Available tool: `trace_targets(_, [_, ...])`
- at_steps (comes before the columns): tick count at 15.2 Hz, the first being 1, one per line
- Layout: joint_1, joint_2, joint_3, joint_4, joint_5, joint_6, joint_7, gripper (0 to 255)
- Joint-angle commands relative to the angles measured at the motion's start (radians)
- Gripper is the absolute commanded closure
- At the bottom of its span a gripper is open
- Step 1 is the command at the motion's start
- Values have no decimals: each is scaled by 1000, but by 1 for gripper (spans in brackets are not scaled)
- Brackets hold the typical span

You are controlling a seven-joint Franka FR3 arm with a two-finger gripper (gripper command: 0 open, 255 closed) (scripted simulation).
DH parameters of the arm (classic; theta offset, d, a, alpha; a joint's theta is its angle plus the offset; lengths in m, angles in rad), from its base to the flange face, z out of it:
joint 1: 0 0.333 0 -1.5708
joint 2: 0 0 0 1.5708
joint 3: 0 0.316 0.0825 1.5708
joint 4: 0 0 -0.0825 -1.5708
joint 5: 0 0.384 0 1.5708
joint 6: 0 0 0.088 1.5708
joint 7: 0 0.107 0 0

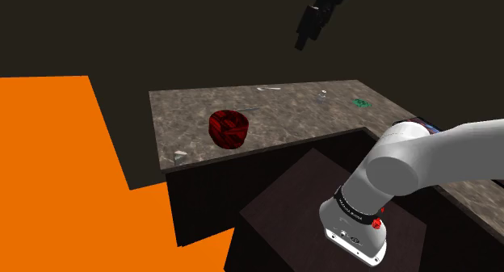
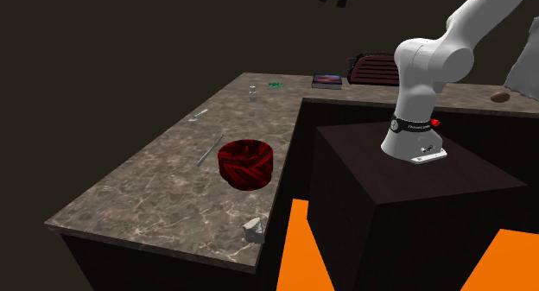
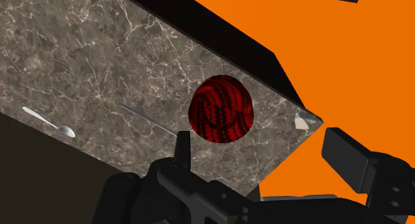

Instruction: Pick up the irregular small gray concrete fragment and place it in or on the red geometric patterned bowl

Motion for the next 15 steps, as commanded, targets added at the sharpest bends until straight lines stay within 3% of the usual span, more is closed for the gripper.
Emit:
trace_targets(1, [0, 0, 0, 0, 0, 0, 0, 0])
trace_targets(8, [16, 61, 60, -161, 49, 223, 104, 0])
trace_targets(15, [28, 200, 130, -258, 87, 463, 209, 0])
